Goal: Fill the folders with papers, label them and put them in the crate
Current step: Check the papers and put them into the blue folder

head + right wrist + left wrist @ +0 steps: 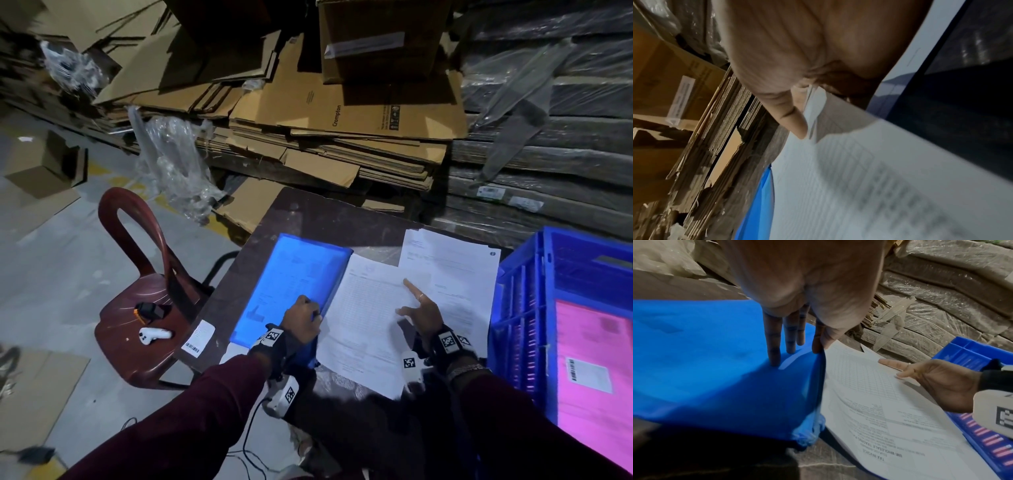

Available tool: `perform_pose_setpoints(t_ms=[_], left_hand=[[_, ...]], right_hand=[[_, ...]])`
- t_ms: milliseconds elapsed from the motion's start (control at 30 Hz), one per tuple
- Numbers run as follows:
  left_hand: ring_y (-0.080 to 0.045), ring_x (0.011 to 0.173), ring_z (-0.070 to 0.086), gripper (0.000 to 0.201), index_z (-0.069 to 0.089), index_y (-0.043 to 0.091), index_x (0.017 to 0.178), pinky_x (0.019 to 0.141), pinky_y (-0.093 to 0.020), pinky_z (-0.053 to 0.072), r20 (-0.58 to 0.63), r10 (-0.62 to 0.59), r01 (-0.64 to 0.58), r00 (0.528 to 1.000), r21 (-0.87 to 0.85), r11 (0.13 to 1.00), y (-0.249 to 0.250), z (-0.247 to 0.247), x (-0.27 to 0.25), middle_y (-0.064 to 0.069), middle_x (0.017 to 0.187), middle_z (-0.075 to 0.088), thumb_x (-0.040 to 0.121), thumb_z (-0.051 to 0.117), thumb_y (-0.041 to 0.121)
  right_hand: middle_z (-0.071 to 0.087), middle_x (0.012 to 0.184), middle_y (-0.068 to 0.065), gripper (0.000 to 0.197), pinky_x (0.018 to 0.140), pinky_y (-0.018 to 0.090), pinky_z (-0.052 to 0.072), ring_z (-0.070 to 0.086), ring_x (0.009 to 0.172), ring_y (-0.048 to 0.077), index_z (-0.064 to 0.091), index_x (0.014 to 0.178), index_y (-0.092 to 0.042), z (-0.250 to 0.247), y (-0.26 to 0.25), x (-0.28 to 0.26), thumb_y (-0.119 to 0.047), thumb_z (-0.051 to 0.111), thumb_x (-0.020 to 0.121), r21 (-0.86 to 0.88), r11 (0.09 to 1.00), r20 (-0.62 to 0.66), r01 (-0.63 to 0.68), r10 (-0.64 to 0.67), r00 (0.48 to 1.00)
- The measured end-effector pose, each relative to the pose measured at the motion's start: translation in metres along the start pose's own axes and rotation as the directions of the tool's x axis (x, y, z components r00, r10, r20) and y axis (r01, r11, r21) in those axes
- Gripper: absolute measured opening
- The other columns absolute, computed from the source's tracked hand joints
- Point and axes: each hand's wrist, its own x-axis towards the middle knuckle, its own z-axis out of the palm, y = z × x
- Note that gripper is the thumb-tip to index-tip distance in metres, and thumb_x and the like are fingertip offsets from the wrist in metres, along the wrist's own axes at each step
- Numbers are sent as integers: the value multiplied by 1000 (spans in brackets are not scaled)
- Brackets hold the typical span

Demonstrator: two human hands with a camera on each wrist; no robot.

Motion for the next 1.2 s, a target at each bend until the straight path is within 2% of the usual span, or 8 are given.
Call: perform_pose_setpoints(t_ms=[133, 300, 433, 533, 667, 900, 967, 1200], left_hand=[[-33, 86, 58, 15, 63, 3, 84, 77, -35, 46, -30, -22, 19, 999, -89, 996, -5, -2, -2, -14, 97, 54, 88, 63, 17], [-31, 87, 58, 14, 62, 5, 85, 70, -26, 33, -31, -20, 17, 999, -89, 996, -6, -4, -5, -14, 101, 54, 90, 63, 18], [-34, 88, 59, 15, 62, 6, 88, 74, -31, 41, -29, -8, 7, 1000, -35, 999, -7, -3, -5, -14, 107, 53, 91, 62, 21], [-35, 88, 60, 17, 62, 5, 92, 77, -35, 44, -37, 0, 0, 999, 4, 1000, -4, -3, -8, -14, 109, 53, 93, 61, 21], [-35, 87, 59, 17, 62, 5, 95, 75, -33, 42, -54, -18, 18, 998, 12, 1000, -2, -4, -9, -14, 110, 51, 94, 58, 22], [-34, 89, 59, 15, 62, 8, 92, 75, -31, 41, -43, -10, 10, 999, 12, 1000, -2, -4, -12, -13, 108, 53, 93, 59, 23], [-33, 90, 59, 16, 62, 8, 93, 77, -31, 41, -34, -12, 13, 999, 18, 1000, -2, -4, -12, -12, 109, 53, 94, 59, 23], [-33, 93, 60, 13, 65, 7, 90, 78, -31, 42, -13, 3, -3, 1000, -10, 1000, -4, -6, -12, -13, 108, 55, 90, 65, 20]], right_hand=[[43, 139, -1, 88, 95, 2, 30, 39, 130, 14, 38, 147, -3, 19, 10, -21, -24, 71, 69, 62, 989, -135, 135, -126, 983], [53, 139, 14, 63, 96, 1, 32, 48, 127, 22, 51, 139, -5, 31, 25, -36, 9, 70, 80, 2, 976, -174, 220, -216, 961], [59, 130, -1, 64, 106, 22, 34, 55, 115, 11, 57, 135, -15, 17, 13, -29, 13, 64, 79, 63, 982, -161, 178, -166, 973], [62, 125, -4, 51, 91, 6, 40, 61, 87, -7, 65, 126, -8, 0, 10, -20, 10, 66, 79, -71, 969, -95, 238, -244, 965], [53, 140, -15, 34, 90, 1, 35, 55, 123, 2, 73, 111, -11, -17, 23, -11, -1, 72, 79, -325, 879, 13, 348, -364, 931], [55, 137, -20, 39, 94, 5, 38, 58, 123, 11, 73, 115, -18, -8, 23, -11, -3, 73, 79, -360, 859, 151, 363, -330, 932], [55, 140, -12, 26, 91, 1, 37, 63, 117, 17, 77, 101, -16, -3, 17, -6, -2, 73, 79, -341, 864, 122, 369, -349, 929], [59, 131, 2, 56, 72, -2, 42, 58, 115, 18, 61, 131, -8, 23, 3, 4, 14, 60, 80, 91, 990, -123, 111, -99, 987]])
